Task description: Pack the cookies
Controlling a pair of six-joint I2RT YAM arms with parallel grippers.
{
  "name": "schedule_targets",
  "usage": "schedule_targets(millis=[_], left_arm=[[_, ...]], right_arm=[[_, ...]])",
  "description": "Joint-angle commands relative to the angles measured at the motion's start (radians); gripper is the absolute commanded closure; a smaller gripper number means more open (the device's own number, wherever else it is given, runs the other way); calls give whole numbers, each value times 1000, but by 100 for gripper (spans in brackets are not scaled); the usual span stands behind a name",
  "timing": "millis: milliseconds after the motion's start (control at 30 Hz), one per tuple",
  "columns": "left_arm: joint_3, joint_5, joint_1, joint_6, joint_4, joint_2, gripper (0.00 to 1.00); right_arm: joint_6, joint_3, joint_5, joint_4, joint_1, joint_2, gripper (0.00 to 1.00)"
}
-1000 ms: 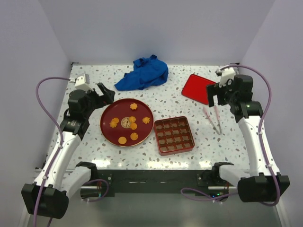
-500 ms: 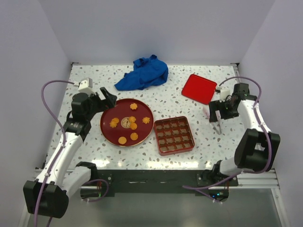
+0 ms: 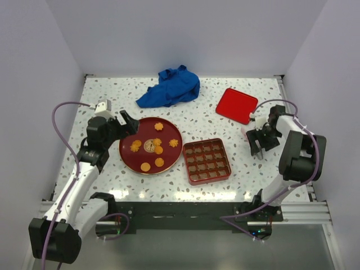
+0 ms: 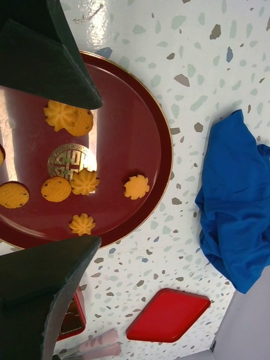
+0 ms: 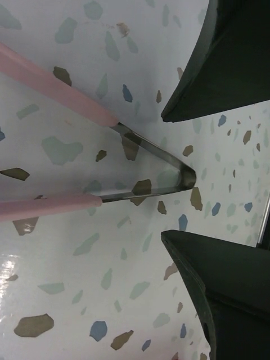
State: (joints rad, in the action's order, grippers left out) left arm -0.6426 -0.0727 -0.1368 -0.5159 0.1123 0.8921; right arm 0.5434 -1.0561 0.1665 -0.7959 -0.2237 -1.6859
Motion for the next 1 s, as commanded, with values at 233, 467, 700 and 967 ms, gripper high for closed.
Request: schedule_targets(millis=[233,467,700,967], left_arm=[[14,-18,5,-30,-71,-4,1],[11,-24,5,-35,-71,-8,1],[29,-181,5,-97,-169,-8,4],[78,-482,-38,-251,-498,68,10]], right_arm=[[-66,-5,-58,167,40,-54,29],[-100,16,-90,202,73,-72,41],[-83,39,-81,184,75,-32,64],[-5,21,8,66,73,156,73]])
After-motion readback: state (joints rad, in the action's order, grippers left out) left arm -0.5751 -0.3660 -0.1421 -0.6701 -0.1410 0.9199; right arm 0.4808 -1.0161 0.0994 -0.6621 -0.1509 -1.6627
